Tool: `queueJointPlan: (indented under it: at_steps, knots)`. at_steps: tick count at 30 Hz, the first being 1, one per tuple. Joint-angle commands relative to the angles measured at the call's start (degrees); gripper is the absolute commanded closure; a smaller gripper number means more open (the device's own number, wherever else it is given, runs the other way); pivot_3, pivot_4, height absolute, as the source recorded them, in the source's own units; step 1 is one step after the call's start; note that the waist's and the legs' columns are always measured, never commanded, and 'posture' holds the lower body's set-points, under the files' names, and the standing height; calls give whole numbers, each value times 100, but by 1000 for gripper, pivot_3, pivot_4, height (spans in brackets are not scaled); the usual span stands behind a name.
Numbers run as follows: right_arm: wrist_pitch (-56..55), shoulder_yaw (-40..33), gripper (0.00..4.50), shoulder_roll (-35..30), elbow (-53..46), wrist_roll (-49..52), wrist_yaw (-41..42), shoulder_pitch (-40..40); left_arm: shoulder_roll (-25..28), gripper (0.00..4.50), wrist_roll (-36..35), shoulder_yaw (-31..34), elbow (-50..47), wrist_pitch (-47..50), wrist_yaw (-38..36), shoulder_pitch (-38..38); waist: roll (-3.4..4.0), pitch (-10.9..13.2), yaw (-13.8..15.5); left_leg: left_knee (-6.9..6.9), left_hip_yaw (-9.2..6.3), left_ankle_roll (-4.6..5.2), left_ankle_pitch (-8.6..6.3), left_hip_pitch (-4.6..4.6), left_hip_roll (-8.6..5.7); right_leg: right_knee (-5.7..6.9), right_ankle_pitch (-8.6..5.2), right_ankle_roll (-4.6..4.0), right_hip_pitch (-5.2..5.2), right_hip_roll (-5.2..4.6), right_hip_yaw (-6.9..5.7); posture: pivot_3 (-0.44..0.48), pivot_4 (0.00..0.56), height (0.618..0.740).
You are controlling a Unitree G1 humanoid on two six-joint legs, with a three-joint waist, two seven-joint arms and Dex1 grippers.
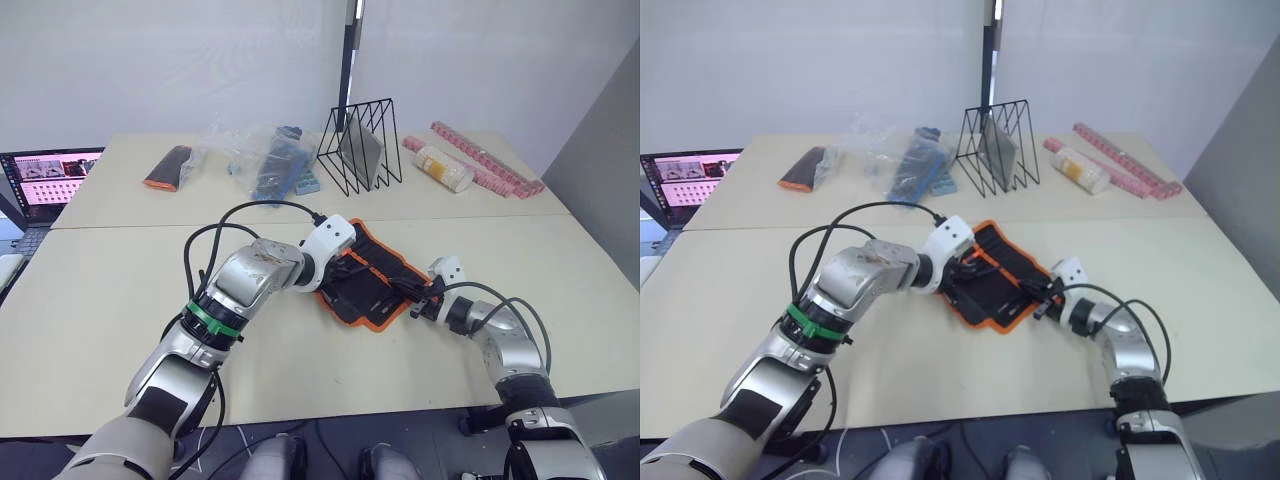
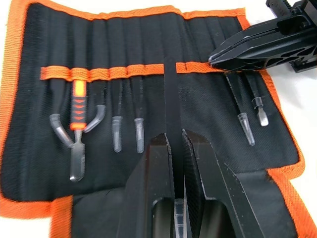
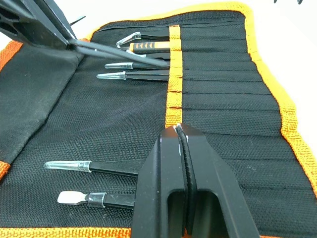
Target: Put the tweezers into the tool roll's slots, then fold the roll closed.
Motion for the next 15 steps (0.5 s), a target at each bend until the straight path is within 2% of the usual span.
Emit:
queueJointPlan:
  at_steps: [1, 15]
  knots:
    - [200, 69, 4500, -27, 26, -90, -67, 188, -93, 4486, 56, 216, -23, 4, -3, -88, 0, 0, 2, 0, 0, 0, 0, 0, 0, 1, 0, 0, 0, 0, 0, 0, 150, 704]
    - [299, 84, 4500, -51, -83, -91, -75, 170, -118, 4486, 460, -34, 402, -318, -227, -2, 0, 0, -2, 0, 0, 0, 0, -1, 0, 1, 1, -1, 1, -2, 0, 0, 150, 704]
